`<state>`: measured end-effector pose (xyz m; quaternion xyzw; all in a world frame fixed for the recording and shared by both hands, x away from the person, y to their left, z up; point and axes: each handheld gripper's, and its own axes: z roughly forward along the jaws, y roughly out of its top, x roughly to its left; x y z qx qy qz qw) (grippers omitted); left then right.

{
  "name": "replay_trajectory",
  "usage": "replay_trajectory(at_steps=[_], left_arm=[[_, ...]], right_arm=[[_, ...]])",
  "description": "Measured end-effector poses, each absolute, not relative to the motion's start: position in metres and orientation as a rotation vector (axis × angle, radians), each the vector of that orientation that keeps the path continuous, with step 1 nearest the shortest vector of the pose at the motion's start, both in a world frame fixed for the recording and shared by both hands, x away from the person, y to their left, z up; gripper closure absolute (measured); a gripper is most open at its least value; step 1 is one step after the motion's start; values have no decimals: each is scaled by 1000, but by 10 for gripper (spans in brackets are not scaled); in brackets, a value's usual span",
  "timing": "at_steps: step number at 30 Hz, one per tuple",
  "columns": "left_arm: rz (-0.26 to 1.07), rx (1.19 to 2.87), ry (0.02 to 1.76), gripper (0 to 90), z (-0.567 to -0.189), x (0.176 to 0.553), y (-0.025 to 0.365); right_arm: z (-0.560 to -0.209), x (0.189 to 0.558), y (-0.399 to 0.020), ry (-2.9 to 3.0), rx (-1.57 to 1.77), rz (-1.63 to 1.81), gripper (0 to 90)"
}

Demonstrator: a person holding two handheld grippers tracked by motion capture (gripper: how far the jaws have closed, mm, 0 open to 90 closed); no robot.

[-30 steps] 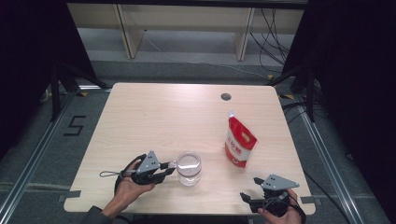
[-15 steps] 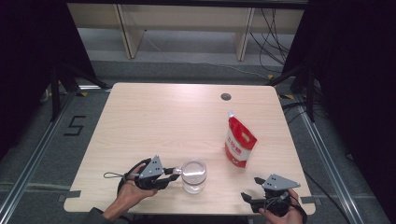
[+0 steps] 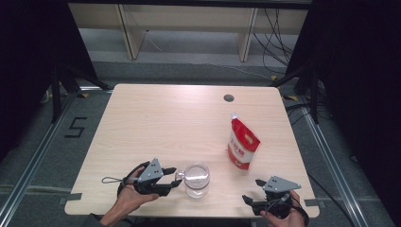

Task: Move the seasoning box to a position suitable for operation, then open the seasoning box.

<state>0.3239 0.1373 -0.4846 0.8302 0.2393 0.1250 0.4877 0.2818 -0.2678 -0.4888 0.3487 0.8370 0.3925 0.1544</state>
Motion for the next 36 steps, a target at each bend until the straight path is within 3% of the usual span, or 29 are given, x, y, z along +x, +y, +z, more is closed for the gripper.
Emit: replay_trajectory(at_steps=[4,15,20,26,29,36], left_arm=[[292,2011,609,399,-478,318,140],[265,1982,678,287,-462,310,141],[264,1959,661,381,-454,307,141],[306,1937,642,683,-444,304,142],[334,1904,659,785,-442,304,140],[355,1913,635,861,-439,311,132]], right_arm=[[-489,282,-269,2393,1000,1121,241],[-490,284,-268,2432,990,1120,241],[-489,282,-268,2397,994,1108,241],[-489,283,-267,2425,984,1125,242],[-490,282,-267,2408,996,1111,242],[-490,283,-267,2413,1000,1122,242]])
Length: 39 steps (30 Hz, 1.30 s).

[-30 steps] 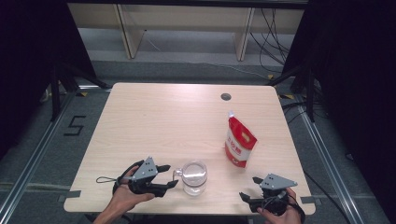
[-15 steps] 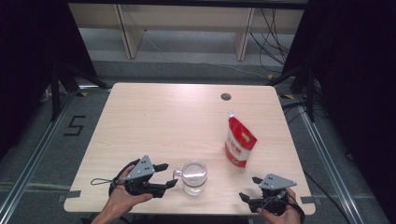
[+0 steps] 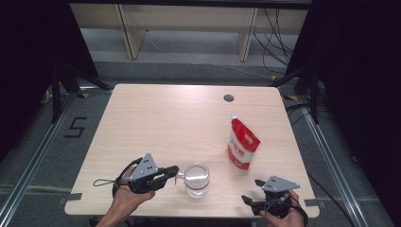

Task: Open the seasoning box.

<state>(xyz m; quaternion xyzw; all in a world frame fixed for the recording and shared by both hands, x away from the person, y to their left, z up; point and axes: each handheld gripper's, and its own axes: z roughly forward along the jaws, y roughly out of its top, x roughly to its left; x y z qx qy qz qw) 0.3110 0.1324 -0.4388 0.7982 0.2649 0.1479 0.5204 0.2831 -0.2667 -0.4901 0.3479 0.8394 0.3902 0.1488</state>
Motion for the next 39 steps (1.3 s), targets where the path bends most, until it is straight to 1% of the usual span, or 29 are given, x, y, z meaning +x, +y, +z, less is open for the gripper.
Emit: replay_trajectory(at_steps=[5,7,9,10,13,16,18,21,22,24,25,26,27,29,30,33,39], left_arm=[[333,1905,651,864,-442,312,126],[336,1907,660,864,-444,313,126],[348,1927,631,863,-445,315,127],[338,1917,654,861,-446,313,126],[354,1923,653,861,-445,312,127],[353,1915,651,860,-446,313,127],[365,1915,646,860,-447,312,127],[374,1923,638,859,-447,312,127],[374,1923,635,859,-447,312,127],[371,1919,635,859,-447,313,127],[370,1918,636,859,-447,313,127],[372,1919,635,859,-447,312,127],[372,1918,634,859,-447,312,127],[376,1918,634,859,-447,312,127],[376,1917,633,859,-447,312,127],[374,1918,630,859,-447,312,128],[369,1914,639,861,-448,311,127]], right_arm=[[-490,283,-267,2406,1001,1138,240],[-489,282,-267,2390,998,1136,240],[-489,282,-267,2393,999,1142,240],[-489,282,-267,2389,997,1142,240],[-489,281,-265,2390,1009,1157,240],[-487,281,-264,2361,981,1181,211],[-484,278,-261,2335,1050,1240,211],[-481,277,-259,2298,1038,1274,225],[-482,281,-259,2288,976,1292,224],[-480,278,-257,2304,1007,1289,220],[-480,280,-256,2300,964,1292,212],[-479,277,-253,2305,1010,1301,203],[-478,279,-252,2291,948,1306,203],[-477,279,-248,2307,929,1320,230],[-476,277,-245,2313,945,1326,260],[-474,277,-239,2323,845,1334,353],[-471,276,-232,2336,779,1336,458]])
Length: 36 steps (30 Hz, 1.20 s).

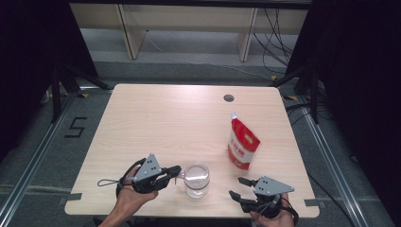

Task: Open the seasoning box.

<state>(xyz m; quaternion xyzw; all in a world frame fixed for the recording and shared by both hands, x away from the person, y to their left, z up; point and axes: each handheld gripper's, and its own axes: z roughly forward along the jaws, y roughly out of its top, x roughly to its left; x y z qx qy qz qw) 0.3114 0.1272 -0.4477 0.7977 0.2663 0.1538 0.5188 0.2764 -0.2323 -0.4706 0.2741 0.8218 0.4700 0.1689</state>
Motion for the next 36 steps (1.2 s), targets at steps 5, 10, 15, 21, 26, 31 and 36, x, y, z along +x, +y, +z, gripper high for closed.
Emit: replay_trajectory(at_steps=[5,10,15,21,26,31,36], left_arm=[[378,1918,639,864,-448,311,127],[382,1920,629,864,-448,311,127],[387,1919,623,865,-448,311,127],[386,1928,609,870,-449,312,129],[381,1923,618,874,-449,311,128],[384,1927,604,874,-449,312,129],[379,1923,604,874,-450,312,130]], right_arm=[[-468,276,-229,2325,757,1346,537],[-466,276,-224,2335,740,1345,581],[-464,276,-218,2338,733,1357,621],[-462,279,-213,2337,705,1378,664],[-462,280,-206,2327,699,1380,724],[-458,283,-197,2338,650,1378,759],[-456,286,-189,2335,621,1375,803]])
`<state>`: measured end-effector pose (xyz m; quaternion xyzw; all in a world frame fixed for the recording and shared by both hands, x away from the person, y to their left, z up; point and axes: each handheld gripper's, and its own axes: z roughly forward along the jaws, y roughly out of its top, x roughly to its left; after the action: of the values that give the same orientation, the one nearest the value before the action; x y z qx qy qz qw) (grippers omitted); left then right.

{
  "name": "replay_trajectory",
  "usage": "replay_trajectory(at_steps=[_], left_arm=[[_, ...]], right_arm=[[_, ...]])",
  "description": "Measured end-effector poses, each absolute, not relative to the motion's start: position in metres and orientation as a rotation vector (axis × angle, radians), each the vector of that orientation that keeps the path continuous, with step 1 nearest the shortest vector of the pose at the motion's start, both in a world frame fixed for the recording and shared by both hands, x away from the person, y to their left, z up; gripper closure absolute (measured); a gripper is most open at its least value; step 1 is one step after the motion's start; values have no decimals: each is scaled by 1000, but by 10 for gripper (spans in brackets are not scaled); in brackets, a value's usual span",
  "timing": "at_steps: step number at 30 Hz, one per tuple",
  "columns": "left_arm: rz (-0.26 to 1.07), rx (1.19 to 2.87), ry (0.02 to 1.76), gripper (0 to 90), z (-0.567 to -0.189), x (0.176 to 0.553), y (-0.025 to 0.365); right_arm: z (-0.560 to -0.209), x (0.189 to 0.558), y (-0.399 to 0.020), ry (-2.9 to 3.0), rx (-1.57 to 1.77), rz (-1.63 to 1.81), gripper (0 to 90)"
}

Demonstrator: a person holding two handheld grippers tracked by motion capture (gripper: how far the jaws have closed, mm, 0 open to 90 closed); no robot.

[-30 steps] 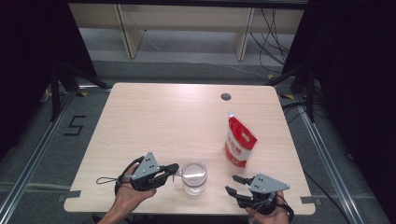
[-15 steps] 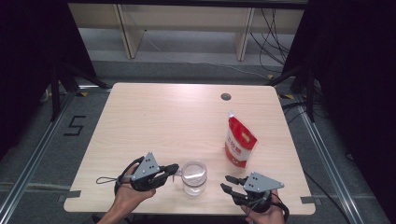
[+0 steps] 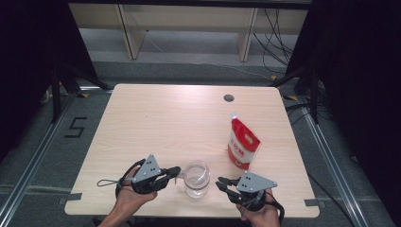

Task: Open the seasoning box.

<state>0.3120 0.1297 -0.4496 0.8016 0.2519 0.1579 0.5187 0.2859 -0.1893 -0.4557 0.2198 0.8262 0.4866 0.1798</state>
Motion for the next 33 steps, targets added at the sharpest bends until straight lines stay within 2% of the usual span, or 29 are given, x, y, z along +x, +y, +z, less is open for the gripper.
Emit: replay_trajectory(at_steps=[4,9,26,28,33], left_arm=[[377,1925,601,875,-450,312,130],[384,1927,588,876,-450,313,130],[350,1911,621,874,-451,311,131],[345,1911,603,825,-451,313,133],[318,1909,607,598,-452,308,137]], right_arm=[[-454,287,-183,2347,617,1416,852],[-455,288,-175,2369,605,1408,872],[-449,290,-160,2349,557,1429,872],[-449,290,-158,2338,557,1432,871],[-446,291,-157,2338,544,1436,869]])
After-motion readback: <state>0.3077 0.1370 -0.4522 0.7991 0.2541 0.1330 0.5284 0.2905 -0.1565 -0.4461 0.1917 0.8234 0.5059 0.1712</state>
